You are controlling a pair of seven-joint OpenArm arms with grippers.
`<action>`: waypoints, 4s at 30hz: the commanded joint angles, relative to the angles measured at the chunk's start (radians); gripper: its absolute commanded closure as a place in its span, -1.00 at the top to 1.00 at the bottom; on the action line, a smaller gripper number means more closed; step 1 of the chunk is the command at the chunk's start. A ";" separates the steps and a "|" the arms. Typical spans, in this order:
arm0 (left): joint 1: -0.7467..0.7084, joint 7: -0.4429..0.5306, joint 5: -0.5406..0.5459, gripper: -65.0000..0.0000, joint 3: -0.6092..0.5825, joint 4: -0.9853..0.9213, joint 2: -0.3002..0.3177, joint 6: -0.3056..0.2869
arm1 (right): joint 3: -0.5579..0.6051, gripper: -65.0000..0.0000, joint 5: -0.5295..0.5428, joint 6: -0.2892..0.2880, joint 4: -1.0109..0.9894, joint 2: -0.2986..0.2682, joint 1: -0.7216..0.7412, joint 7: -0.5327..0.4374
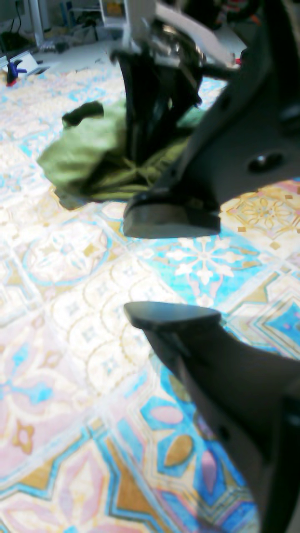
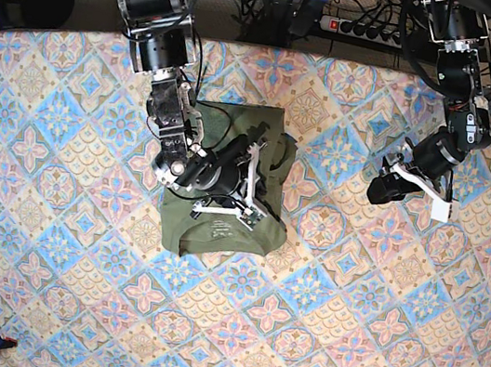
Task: Layout the t-shirt on the table in an organized manner, then fold the t-shirt properly
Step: 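Grasp the shirt's end with the right gripper and fold it over, then press the folded shirt flat with the right gripper, then drag the folded shirt with the right gripper toward the table's edge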
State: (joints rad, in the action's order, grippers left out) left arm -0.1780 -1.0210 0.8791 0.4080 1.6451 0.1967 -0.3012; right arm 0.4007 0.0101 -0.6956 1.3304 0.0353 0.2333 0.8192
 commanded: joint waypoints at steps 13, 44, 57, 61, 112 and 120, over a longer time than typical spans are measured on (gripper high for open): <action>0.076 0.023 0.013 -0.29 -0.097 0.016 0.007 -0.005 | 0.189 -0.84 0.021 -0.003 0.064 0.013 -0.001 -0.022; 0.562 0.405 -0.320 -0.29 -0.527 -0.664 -0.213 -0.003 | 0.045 -0.84 0.023 -0.003 0.269 -0.105 -0.272 0.062; 0.642 0.472 -0.306 -0.29 -0.516 -0.676 -0.205 -0.003 | 0.206 -0.84 0.021 -0.003 0.285 -0.134 -0.271 0.110; 0.601 0.443 -0.300 -0.29 -0.487 -0.520 -0.171 -0.003 | 0.206 -0.84 0.021 -0.003 0.401 -0.143 -0.272 0.110; -0.160 0.255 0.050 -1.00 -0.134 0.045 0.062 -0.003 | -0.225 -0.84 0.021 -0.003 -0.144 -0.185 0.005 -0.034; -0.159 0.255 0.050 -1.00 -0.137 0.045 0.056 -0.003 | -0.224 -0.84 0.024 -0.003 0.039 -0.234 -0.027 -0.021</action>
State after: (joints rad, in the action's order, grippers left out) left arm -0.3431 -0.7815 0.9134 0.2695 1.6711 0.2451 -0.2924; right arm 0.1810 0.0059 -0.6998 1.3502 -0.1913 0.1909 0.8284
